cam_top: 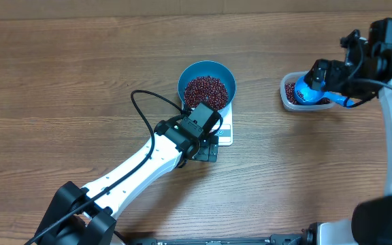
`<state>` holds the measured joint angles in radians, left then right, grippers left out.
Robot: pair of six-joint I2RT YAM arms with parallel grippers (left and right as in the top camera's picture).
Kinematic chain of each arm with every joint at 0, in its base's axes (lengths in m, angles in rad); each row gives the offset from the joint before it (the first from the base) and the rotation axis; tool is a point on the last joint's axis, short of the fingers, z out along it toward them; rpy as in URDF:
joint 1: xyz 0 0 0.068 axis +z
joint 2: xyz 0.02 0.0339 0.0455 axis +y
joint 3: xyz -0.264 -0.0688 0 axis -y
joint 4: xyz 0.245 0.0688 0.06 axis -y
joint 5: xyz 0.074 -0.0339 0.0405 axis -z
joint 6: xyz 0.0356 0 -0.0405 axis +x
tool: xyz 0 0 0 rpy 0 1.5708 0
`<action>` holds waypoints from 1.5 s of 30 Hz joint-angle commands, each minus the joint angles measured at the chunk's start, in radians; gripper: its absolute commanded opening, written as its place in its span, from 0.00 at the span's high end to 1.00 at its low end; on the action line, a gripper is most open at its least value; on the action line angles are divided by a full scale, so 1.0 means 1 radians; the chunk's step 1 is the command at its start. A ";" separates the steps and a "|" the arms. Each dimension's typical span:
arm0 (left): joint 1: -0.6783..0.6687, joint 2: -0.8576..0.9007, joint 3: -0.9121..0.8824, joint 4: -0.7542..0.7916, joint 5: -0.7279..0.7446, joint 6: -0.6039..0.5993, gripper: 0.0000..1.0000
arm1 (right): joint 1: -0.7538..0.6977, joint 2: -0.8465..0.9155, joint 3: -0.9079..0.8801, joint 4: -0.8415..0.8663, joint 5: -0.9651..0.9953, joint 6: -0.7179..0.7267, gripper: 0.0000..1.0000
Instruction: Scoop item into bowl and weigh 150g on scale
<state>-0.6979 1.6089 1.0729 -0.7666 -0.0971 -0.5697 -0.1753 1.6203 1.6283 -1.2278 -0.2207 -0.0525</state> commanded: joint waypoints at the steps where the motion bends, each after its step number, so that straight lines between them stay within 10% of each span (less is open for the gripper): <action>1: 0.006 0.005 -0.005 0.000 0.010 0.016 0.00 | 0.004 -0.075 0.001 0.003 -0.006 -0.005 0.00; 20: 0.006 0.005 -0.003 0.009 0.010 0.016 0.00 | 0.004 -0.526 0.000 0.003 -0.006 -0.005 0.00; 45: 0.006 0.005 -0.003 0.015 0.013 0.016 0.00 | 0.004 -0.589 -0.193 0.007 -0.008 -0.005 0.00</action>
<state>-0.6979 1.6089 1.0729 -0.7544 -0.0925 -0.5697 -0.1753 1.0447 1.5131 -1.2488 -0.2214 -0.0528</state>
